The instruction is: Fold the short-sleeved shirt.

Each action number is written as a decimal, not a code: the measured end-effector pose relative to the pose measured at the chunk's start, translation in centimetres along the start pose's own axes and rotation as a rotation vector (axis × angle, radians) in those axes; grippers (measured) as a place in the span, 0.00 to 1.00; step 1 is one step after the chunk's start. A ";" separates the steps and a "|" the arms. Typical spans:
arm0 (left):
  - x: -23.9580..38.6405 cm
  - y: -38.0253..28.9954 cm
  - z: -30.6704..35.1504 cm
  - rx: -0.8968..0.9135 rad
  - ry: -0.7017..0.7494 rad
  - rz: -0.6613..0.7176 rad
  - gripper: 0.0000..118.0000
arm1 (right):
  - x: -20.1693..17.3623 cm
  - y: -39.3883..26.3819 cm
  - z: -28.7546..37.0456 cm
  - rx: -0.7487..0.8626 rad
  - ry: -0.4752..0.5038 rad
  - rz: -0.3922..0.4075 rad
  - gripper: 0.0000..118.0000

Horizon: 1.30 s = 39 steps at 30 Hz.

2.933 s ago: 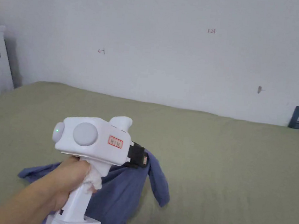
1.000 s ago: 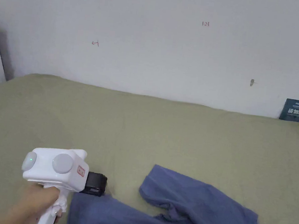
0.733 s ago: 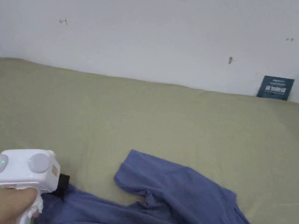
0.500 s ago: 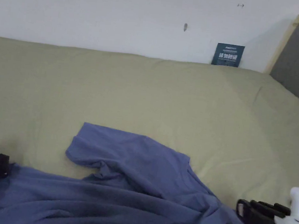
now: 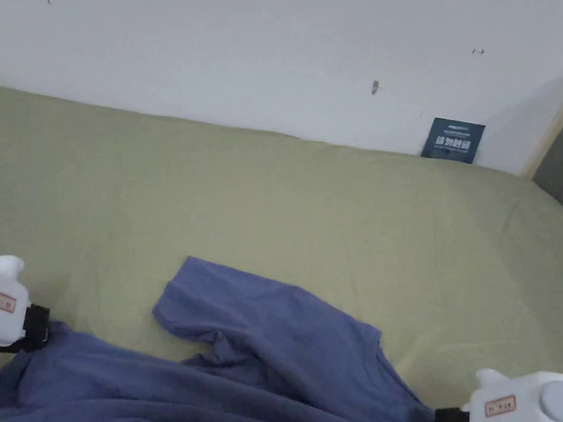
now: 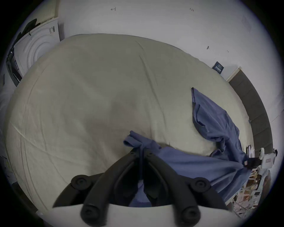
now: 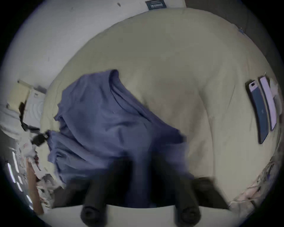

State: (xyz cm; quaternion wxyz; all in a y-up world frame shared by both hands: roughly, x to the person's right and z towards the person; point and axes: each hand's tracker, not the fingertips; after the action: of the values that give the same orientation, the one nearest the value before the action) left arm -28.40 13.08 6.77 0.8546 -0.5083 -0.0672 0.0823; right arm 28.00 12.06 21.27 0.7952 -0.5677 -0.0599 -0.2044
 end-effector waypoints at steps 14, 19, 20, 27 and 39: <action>2.9 7.1 15.6 0.452 -0.094 -0.095 0.04 | -7.8 3.6 13.9 0.535 0.092 0.302 0.05; 3.2 11.9 21.1 0.554 -0.078 -0.093 0.04 | -10.1 7.3 18.7 0.711 0.140 0.324 0.04; 3.2 12.9 22.0 0.564 -0.079 -0.098 0.04 | -10.5 8.3 19.4 0.714 0.144 0.327 0.04; 2.5 18.6 26.4 0.698 -0.051 -0.065 0.04 | -12.8 15.4 22.3 0.822 0.149 0.366 0.04; 1.3 18.6 22.2 0.673 -0.031 -0.039 0.04 | -14.1 18.8 18.9 0.812 0.221 0.305 0.04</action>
State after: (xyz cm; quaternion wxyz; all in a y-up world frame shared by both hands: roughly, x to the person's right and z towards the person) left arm -32.91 41.16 0.95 0.9748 -0.1950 -0.0588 0.0912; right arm 25.11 38.29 6.74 0.9763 -0.1866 0.0345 -0.1041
